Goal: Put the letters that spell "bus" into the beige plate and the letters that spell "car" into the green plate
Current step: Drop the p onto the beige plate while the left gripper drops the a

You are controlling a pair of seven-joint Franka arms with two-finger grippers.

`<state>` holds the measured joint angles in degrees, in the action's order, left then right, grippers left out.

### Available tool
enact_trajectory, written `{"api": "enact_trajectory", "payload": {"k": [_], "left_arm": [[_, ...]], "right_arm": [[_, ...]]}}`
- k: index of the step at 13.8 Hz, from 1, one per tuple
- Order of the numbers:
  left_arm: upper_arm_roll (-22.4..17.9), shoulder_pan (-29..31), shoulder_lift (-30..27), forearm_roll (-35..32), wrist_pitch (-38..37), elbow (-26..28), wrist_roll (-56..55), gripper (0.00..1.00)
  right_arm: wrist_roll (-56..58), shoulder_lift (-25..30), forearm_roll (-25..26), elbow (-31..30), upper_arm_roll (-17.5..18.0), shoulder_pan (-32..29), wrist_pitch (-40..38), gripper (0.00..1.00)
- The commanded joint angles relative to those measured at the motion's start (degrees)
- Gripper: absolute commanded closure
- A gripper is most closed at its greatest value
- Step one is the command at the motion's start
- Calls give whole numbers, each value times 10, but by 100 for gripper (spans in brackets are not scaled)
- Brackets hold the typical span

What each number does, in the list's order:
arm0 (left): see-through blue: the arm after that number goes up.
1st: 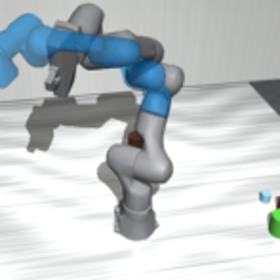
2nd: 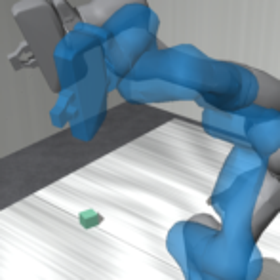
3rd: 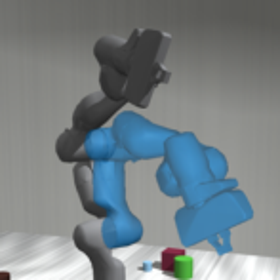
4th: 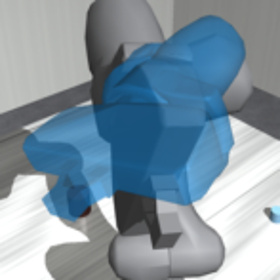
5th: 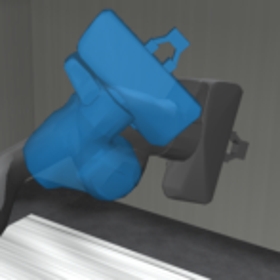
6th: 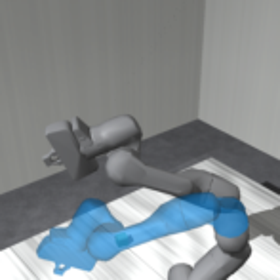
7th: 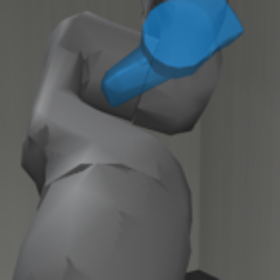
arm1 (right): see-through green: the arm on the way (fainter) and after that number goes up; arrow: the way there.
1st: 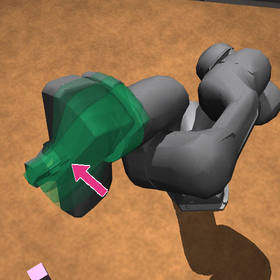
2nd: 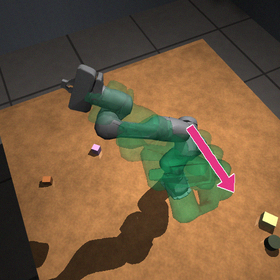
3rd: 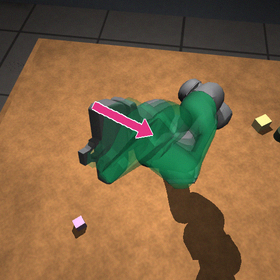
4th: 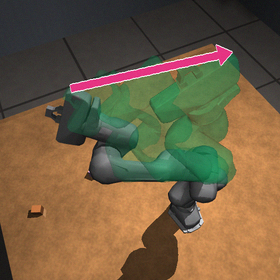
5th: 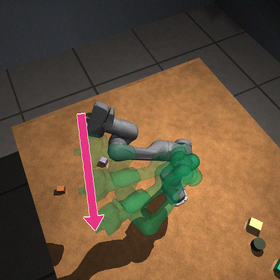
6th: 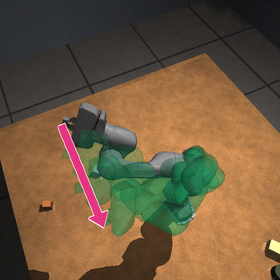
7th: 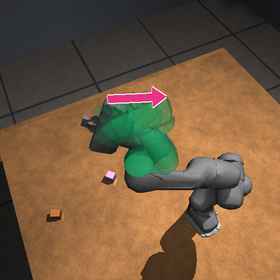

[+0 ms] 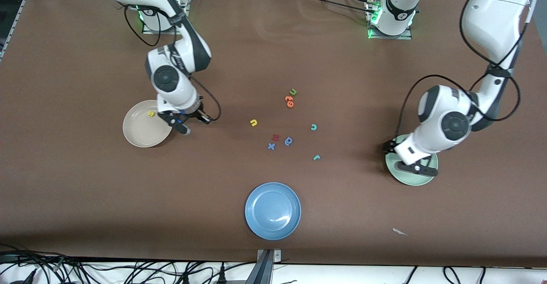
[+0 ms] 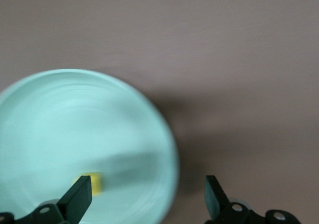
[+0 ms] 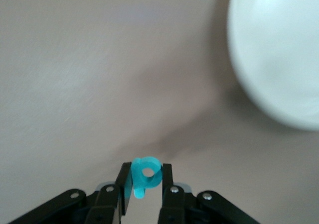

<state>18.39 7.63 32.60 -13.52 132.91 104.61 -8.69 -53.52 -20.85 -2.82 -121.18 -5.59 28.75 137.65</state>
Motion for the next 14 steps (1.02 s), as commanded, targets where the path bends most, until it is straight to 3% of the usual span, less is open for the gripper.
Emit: {"api": "enact_trajectory", "payload": {"k": [1, 3, 6, 8, 9, 10, 12, 14], "left_arm": [[-2, -65, 3, 39, -1, -4, -76, 0], [-2, -100, -3, 60, 2, 9, -103, 0], [5, -151, -3, 56, 45, 36, -182, 0], [4, -185, -3, 52, 82, 61, -229, 0], [3, -202, -3, 40, 95, 70, -254, 0], [4, -210, -2, 19, 103, 75, -283, 0], [4, -230, 11, -17, 113, 77, -335, 0], [4, -234, 20, -19, 122, 76, -345, 6]], "right_arm": [[134, 20, -4, -15, -57, 3, -35, 91], [232, 13, -6, -23, -104, 1, -34, 91], [286, -13, -8, -25, -119, -13, -29, 88], [289, -20, -8, -25, -119, -18, -30, 70], [289, -23, -8, -24, -119, -18, -29, 39], [287, -23, -8, -23, -119, -18, -30, 21], [281, -17, -8, -17, -114, -16, -36, 1], [258, -10, -8, 1, -103, -12, -58, 1]]}}
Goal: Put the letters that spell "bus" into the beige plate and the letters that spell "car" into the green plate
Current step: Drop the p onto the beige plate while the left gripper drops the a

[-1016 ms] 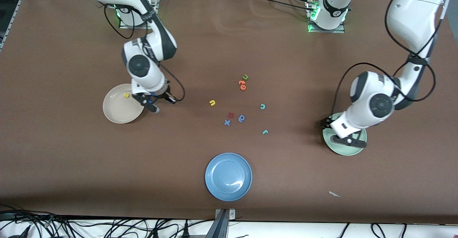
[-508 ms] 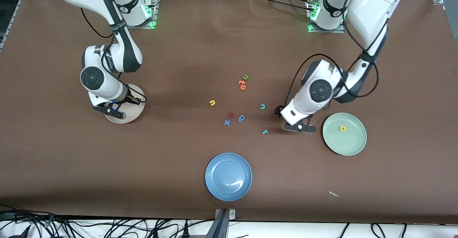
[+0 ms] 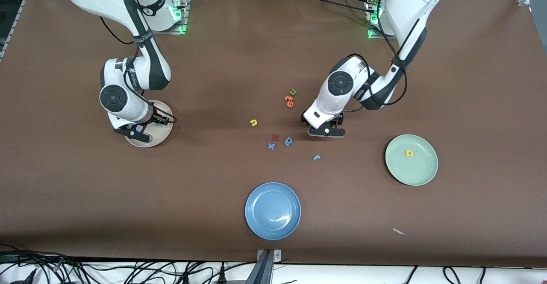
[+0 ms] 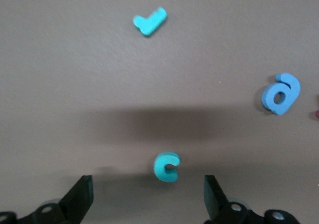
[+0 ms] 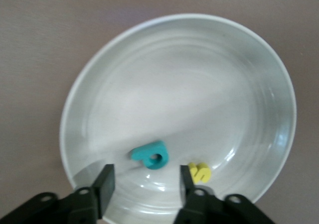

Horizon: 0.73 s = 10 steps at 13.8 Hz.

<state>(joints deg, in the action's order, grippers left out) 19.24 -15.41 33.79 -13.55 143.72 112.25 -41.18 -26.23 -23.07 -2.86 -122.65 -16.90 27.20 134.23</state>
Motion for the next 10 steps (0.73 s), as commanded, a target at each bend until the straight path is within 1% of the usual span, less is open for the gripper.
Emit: {"api": "enact_trajectory", "payload": {"k": [1, 3, 4, 5, 8, 9, 10], "left_arm": [[-4, -7, 10, -18, 14, -1, -21, 8], [-6, -15, 18, -20, 14, -5, -30, 13], [-8, -17, 19, -27, 14, -7, -31, 17], [-9, -17, 21, -31, 14, -9, -35, 23], [-10, -18, 24, -32, 13, -17, -41, 33], [-10, -20, 24, -32, 13, -17, -45, 36], [-10, -23, 25, -32, 13, -18, -48, 37]], "right_arm": [[-56, 15, -7, 34, 33, 4, -45, 1], [-172, 8, -7, 71, 76, 5, -69, 1], [-229, 8, -8, 79, 105, 7, -64, 1], [-292, -2, -8, 95, 126, 7, -62, 1], [-465, -77, -19, 197, 177, 18, -64, 1], [-507, -103, -21, 234, 184, 28, -63, 1], [-541, -128, -22, 266, 186, 38, -63, 1]]}}
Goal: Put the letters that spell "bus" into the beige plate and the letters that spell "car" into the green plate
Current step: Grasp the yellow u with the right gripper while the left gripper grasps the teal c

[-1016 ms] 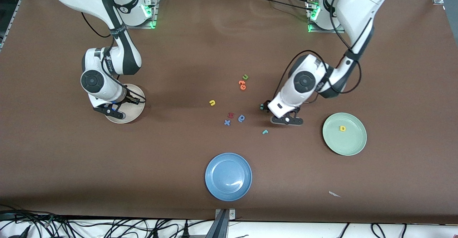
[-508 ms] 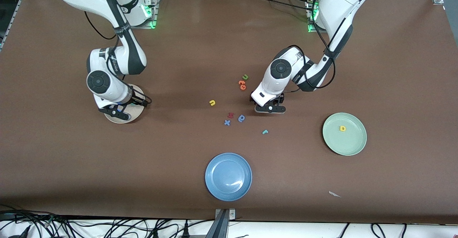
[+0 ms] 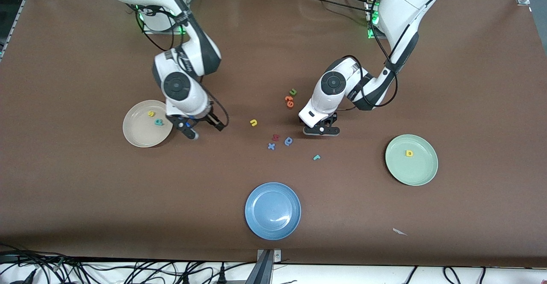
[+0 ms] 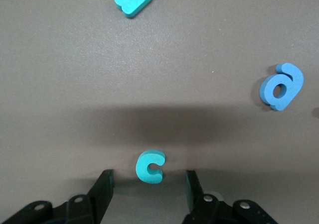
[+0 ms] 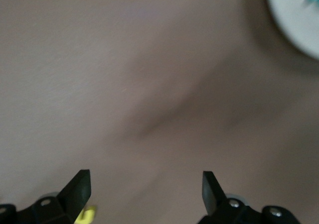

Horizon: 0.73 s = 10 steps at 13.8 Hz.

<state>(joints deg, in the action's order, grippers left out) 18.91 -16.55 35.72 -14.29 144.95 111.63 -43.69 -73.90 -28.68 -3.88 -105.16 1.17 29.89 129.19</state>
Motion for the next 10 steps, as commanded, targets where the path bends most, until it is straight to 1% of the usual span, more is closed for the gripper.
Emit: {"api": "enact_trajectory", "payload": {"k": [1, 2, 4, 5, 7, 8, 10], "left_arm": [[-7, -15, 7, -24, 1, -14, -25, 40], [-8, -15, 8, -24, 1, -15, -27, 42], [-9, -15, 11, -35, 1, -19, -35, 47], [-9, -15, 13, -40, 1, -19, -39, 48], [-12, -15, 15, -49, 1, -22, -42, 48], [-13, -15, 15, -49, 1, -26, -42, 49], [-13, -14, 20, -49, 1, -33, -44, 50]], "right_arm": [[-93, -91, -11, 114, 5, 26, -11, 1], [-116, -105, -12, 126, 5, 38, -5, 2], [-152, -123, -12, 124, 4, 58, 43, 4], [-159, -133, -11, 124, 4, 74, 61, 4], [-186, -143, -11, 124, 3, 83, 85, 7], [-193, -147, -11, 122, 3, 85, 87, 7], [-194, -146, -11, 114, 3, 92, 86, 12]]}}
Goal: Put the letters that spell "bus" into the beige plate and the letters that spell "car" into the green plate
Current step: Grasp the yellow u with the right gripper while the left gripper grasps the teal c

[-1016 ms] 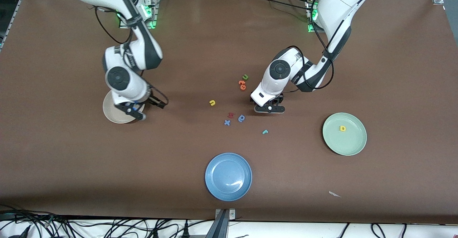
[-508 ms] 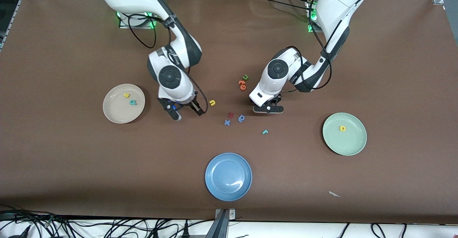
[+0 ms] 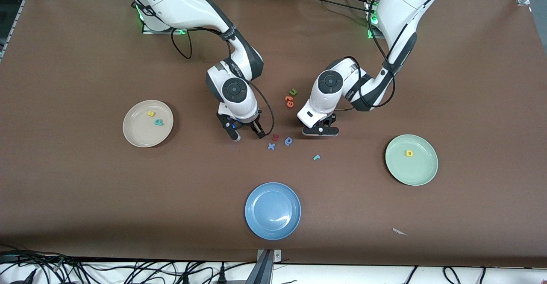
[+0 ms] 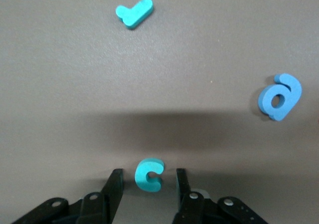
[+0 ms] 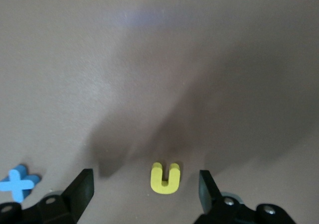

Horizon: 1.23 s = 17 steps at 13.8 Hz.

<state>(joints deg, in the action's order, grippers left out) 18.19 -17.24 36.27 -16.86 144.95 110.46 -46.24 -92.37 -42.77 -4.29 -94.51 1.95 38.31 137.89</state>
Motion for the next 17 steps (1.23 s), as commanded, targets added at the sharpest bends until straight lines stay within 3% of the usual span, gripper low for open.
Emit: {"api": "enact_trajectory", "payload": {"k": [1, 5, 7, 9, 12, 17], "left_arm": [[-6, -7, 14, -23, 1, -22, -22, 52], [-6, -8, 19, -23, 1, -24, -26, 62], [-7, -8, 20, -23, 1, -24, -26, 63], [-7, -8, 21, -24, 1, -24, -26, 68], [-7, -8, 21, -24, 1, -24, -26, 74], [-7, 1, 17, -24, -5, -24, -22, 81]], "right_arm": [[-8, -5, -6, 3, -5, 8, -2, 17], [-4, -5, 0, -3, -5, 7, -3, 48], [-3, -4, 0, -2, -5, 6, -3, 82], [-1, 1, 2, -1, -8, 5, -4, 95], [35, 19, 2, -2, -17, 4, -15, 96], [167, 61, 2, 6, -71, 3, -96, 98]]}}
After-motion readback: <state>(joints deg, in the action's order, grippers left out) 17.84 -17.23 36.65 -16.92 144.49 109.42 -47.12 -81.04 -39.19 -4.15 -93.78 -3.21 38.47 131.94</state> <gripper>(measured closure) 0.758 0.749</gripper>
